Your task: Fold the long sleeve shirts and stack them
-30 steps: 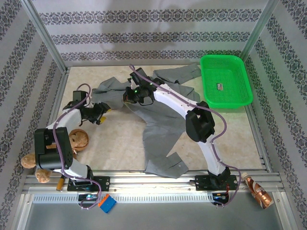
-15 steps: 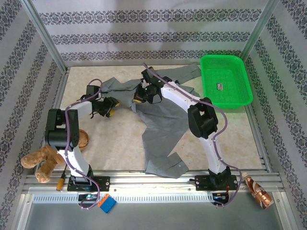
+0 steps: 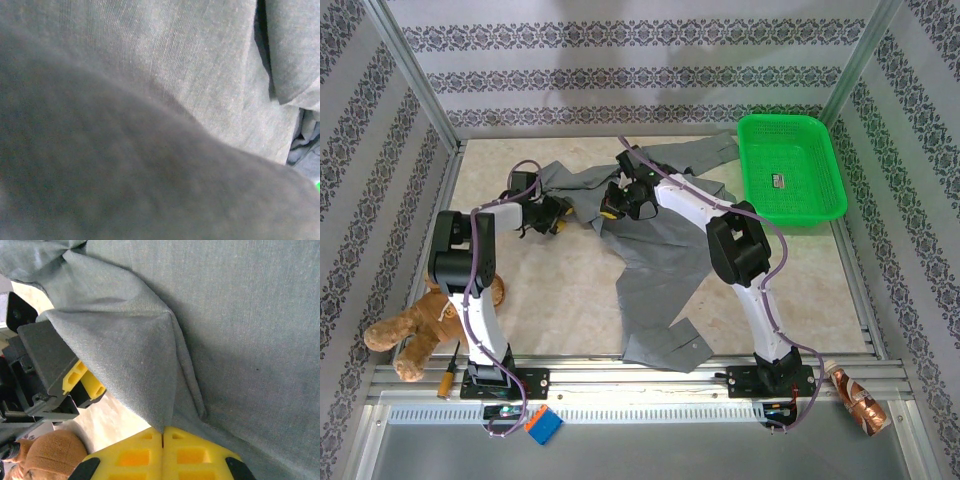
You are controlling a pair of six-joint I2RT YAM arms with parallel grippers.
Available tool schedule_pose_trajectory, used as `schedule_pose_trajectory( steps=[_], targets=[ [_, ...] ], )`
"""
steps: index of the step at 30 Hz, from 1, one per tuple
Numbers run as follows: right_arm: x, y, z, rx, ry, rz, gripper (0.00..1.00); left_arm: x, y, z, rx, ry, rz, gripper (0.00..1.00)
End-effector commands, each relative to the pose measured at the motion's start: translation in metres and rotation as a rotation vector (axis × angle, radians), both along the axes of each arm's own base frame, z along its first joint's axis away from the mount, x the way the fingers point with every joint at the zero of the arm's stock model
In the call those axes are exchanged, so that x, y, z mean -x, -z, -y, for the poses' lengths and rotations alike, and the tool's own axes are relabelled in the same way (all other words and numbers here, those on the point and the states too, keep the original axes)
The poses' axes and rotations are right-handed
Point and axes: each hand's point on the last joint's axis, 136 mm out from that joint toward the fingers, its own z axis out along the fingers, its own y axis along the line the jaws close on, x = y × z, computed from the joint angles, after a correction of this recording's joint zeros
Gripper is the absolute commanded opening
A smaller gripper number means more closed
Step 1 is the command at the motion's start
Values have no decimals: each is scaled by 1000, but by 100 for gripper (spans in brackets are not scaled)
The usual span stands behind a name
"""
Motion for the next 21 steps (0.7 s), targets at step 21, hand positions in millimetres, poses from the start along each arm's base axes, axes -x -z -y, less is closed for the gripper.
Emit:
schedule_pose_trajectory(
  steps=[21],
  targets=[
    [59,18,-8,20,-133,-65,0,90,-89,-87,-405,438,-167,6]
  ],
)
